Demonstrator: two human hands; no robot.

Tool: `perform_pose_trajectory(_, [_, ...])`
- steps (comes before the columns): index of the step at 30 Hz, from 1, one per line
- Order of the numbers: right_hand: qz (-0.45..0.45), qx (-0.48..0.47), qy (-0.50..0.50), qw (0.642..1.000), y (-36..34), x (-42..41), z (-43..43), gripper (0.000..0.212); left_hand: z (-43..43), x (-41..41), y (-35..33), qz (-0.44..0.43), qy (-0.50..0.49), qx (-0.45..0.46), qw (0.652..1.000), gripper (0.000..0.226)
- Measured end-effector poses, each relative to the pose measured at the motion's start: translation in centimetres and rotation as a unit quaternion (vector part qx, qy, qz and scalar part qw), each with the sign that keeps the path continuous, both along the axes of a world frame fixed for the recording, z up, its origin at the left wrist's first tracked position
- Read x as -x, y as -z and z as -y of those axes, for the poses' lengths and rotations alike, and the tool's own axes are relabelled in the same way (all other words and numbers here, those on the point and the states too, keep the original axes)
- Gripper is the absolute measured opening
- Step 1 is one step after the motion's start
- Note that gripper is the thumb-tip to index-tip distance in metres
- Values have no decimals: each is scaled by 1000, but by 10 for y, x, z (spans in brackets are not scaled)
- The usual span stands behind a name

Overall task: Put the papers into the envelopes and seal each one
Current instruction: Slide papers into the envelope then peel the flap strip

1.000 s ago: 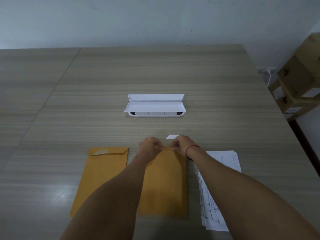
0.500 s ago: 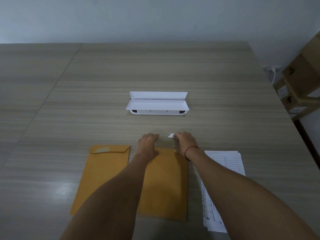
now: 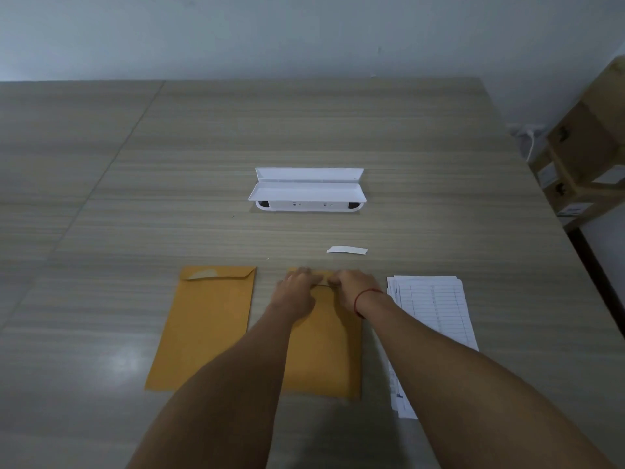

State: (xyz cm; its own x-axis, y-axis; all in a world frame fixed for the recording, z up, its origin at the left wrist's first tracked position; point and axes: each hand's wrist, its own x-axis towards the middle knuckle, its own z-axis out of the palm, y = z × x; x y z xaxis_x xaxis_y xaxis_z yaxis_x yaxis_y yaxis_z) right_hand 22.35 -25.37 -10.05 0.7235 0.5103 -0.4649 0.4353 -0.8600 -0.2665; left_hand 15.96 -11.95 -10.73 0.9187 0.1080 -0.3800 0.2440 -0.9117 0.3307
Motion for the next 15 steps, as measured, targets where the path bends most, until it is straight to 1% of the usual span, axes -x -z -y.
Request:
perform_pose_trajectory(2, [-4,42,-39,998,7,10,0,61,5,9,4,-32,9,2,999,64])
perform_pose_trajectory(4, [-4,69,-52,996,13,18,0,71,8,17,8,-52,16,-28,998,64])
perform_pose_trajectory(8, [17,103,-37,994,19,27,10,73,2,30,13,-77,5,-84,993,55])
perform_pose_trajectory(10, [20,121,-22,992,17,28,13,75,2,30,12,-86,1,-100,991,54])
perform_pose_trajectory(12, [16,112,-10,994,15,33,11,76,10,27,11,-71,1,-109,991,58])
perform_pose_trajectory(15, [-3,59,-18,998,19,43,6,82,23,27,13,-43,16,-96,994,66])
